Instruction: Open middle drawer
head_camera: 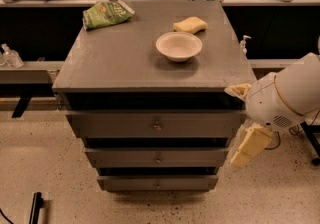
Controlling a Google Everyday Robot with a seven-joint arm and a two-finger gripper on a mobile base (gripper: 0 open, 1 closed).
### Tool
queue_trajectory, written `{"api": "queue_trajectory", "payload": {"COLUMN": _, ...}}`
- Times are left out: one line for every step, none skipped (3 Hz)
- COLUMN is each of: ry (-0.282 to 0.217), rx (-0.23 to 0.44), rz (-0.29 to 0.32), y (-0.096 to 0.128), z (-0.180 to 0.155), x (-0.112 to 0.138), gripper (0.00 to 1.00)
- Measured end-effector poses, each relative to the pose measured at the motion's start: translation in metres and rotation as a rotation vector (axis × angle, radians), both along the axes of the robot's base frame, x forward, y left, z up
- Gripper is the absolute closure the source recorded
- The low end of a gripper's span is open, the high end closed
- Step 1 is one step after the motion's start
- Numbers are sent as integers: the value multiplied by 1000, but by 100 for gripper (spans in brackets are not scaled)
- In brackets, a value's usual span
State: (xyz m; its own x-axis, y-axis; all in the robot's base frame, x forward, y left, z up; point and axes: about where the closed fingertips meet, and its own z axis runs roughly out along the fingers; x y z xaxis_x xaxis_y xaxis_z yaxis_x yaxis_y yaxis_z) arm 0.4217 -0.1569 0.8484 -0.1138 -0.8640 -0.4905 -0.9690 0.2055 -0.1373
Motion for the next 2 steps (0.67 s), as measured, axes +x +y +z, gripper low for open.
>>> {"api": "queue_trajectory", "payload": {"ry": -19, "rx": 52, "rz": 29, "y": 7, "z": -28, "x": 1, "gripper": 0}}
{"api": "queue_trajectory", "payload": {"ry": -48, "rx": 147, "rz": 60, "y": 19, "z": -97, "x": -13, "gripper": 0}}
